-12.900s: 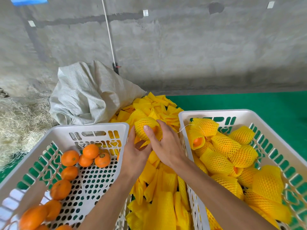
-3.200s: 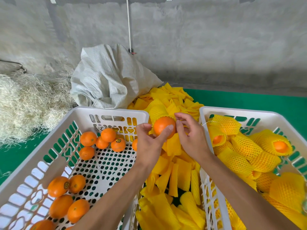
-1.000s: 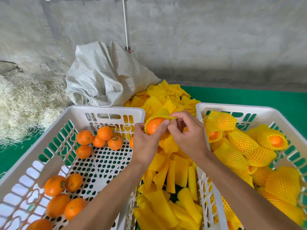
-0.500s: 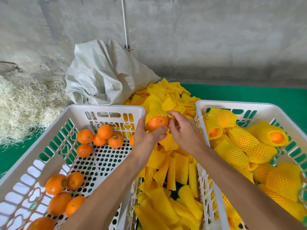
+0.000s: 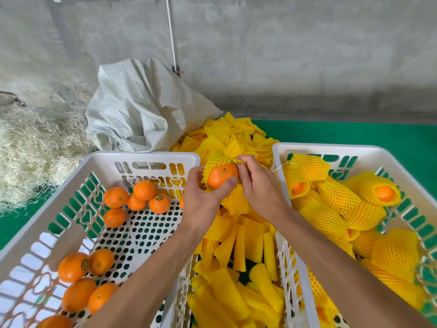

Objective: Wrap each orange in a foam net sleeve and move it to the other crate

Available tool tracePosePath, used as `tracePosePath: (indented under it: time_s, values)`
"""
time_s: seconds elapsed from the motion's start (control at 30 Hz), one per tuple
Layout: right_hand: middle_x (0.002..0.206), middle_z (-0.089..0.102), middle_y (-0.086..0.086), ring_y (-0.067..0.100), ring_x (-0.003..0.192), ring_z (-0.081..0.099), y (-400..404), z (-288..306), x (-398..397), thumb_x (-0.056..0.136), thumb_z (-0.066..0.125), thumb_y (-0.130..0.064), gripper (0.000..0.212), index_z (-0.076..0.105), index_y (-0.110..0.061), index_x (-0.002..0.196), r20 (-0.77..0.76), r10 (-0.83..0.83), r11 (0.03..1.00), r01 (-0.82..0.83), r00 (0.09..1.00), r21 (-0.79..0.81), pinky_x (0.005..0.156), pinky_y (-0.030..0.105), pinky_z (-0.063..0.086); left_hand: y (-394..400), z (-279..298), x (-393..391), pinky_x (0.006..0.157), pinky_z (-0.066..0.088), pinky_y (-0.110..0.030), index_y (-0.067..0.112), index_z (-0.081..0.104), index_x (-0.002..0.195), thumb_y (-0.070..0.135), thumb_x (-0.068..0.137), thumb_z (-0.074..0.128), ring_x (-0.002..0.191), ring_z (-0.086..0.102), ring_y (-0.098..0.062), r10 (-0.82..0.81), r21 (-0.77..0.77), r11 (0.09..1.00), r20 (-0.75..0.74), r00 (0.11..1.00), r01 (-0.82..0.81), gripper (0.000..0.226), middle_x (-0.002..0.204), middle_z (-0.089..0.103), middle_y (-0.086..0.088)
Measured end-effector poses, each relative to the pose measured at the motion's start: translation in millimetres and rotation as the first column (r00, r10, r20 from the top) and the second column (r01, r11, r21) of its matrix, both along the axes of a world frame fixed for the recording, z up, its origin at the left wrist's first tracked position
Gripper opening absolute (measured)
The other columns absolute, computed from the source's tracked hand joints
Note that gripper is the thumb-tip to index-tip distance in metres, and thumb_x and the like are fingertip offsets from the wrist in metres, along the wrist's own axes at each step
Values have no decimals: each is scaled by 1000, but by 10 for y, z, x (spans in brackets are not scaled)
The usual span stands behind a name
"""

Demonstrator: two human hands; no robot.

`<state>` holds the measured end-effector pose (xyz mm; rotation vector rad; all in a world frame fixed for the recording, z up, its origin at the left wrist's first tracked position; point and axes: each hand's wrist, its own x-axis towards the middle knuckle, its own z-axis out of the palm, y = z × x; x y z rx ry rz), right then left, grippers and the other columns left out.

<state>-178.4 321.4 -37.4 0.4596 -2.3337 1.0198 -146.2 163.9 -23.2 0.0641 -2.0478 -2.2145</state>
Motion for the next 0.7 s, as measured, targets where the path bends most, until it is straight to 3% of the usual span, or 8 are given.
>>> tracePosePath:
  time_s: [0.13, 0.3, 0.4, 0.5, 0.57, 0.63, 0.7]
  values:
    - [105, 74, 6, 13, 87, 64, -93, 74, 90, 109, 44, -27, 32, 62, -8, 129, -150, -8, 1000, 10, 989, 11, 66, 15, 44, -16, -22, -8, 74, 65, -38, 19, 55, 127, 30, 80, 92, 95, 76, -19, 73, 49, 996, -30, 997, -72, 60, 113, 72, -5]
    - [103, 76, 9, 21, 83, 73, -121, 164, 152, 106, 45, -22, 35, 66, 0, 122, -335, 6, 999, 9, 942, 45, 59, 31, 59, -30, -9, -14, 76, 63, -32, 22, 55, 129, 47, 77, 89, 98, 73, -21, 92, 39, 995, -28, 995, -91, 68, 115, 70, -8]
    - [94, 76, 4, 16, 72, 70, -113, 164, 155, 104, 56, -22, 26, 69, -4, 120, -354, -7, 991, 53, 935, 121, 53, 24, 50, -38, 1, -12, 90, 60, -35, 29, 58, 136, 50, 82, 83, 111, 70, -16, 71, 41, 997, -32, 997, -69, 63, 123, 71, 2]
    - [82, 68, -6, 10, 63, 59, -131, 122, 153, 103, 56, -32, 31, 61, -16, 129, -160, -95, 980, 120, 983, 160, 51, 23, 41, -51, 8, -29, 94, 61, -37, 16, 66, 130, 38, 91, 80, 108, 73, -21, 30, 82, 996, -51, 998, -26, 47, 115, 77, -2]
    - [81, 62, -10, 9, 64, 54, -108, 72, 125, 101, 54, -35, 34, 56, -21, 132, 6, -106, 984, 104, 994, 141, 53, 24, 38, -46, 16, -27, 100, 58, -48, 12, 61, 134, 38, 87, 85, 109, 73, -23, 28, 115, 993, -14, 1000, -27, 58, 116, 77, -5]
    - [82, 63, -11, 11, 69, 58, -72, 18, 89, 102, 53, -34, 30, 55, -23, 129, 155, -32, 993, 14, 987, 118, 57, 31, 45, -32, -5, -29, 101, 56, -56, 14, 55, 135, 36, 82, 88, 112, 72, -26, 20, 144, 989, 3, 1000, -21, 67, 118, 75, -7]
    - [89, 69, -5, 14, 77, 66, -50, -16, 69, 105, 48, -32, 27, 53, -23, 131, 259, 47, 995, -68, 965, 73, 66, 40, 54, -15, -26, -24, 98, 58, -55, 18, 50, 136, 32, 83, 88, 110, 73, -24, -12, 138, 990, 7, 1000, 11, 67, 117, 75, -5]
